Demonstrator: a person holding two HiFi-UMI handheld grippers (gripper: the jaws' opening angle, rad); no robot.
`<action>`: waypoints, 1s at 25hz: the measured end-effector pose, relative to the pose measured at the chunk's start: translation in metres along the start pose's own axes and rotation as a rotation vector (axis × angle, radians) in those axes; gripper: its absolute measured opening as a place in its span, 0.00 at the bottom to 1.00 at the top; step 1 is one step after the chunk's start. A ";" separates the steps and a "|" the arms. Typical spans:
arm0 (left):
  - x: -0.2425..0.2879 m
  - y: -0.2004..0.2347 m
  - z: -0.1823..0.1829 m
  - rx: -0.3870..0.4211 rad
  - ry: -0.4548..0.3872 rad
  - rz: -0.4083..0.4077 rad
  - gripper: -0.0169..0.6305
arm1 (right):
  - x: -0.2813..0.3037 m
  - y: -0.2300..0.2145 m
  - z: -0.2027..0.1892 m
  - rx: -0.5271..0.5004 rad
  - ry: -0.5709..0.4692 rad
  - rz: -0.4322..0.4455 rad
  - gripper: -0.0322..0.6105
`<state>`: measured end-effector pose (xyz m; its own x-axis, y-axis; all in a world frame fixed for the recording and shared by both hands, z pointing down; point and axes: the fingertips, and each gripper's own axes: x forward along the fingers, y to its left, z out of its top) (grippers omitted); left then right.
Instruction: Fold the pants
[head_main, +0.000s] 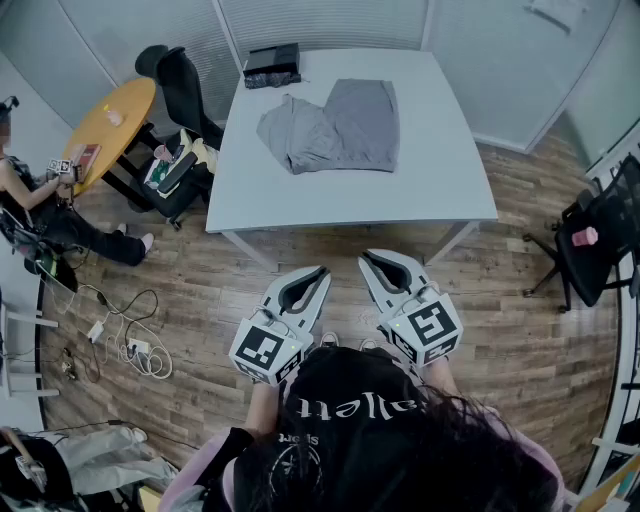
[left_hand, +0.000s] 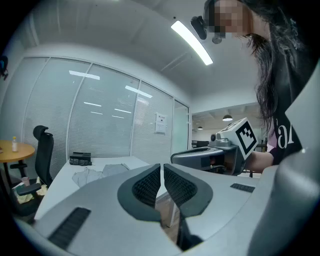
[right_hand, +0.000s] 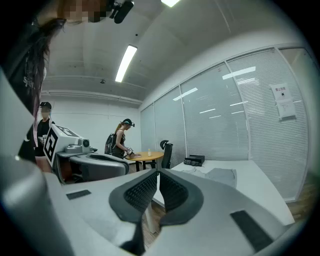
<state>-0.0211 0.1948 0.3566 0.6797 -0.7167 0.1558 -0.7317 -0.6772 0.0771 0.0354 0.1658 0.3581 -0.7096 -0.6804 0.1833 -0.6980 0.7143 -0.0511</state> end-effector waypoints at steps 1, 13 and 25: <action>0.000 0.001 0.000 -0.003 0.001 0.000 0.09 | 0.001 0.000 0.000 0.002 0.001 0.001 0.10; 0.005 -0.004 -0.008 -0.016 0.027 0.006 0.09 | -0.004 0.000 -0.007 -0.001 0.014 0.015 0.10; 0.021 -0.020 -0.004 -0.008 0.023 0.031 0.09 | -0.021 -0.020 -0.013 0.049 -0.006 0.030 0.10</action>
<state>0.0079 0.1943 0.3622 0.6556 -0.7331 0.1809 -0.7528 -0.6534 0.0801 0.0660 0.1680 0.3680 -0.7309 -0.6597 0.1748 -0.6800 0.7258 -0.1044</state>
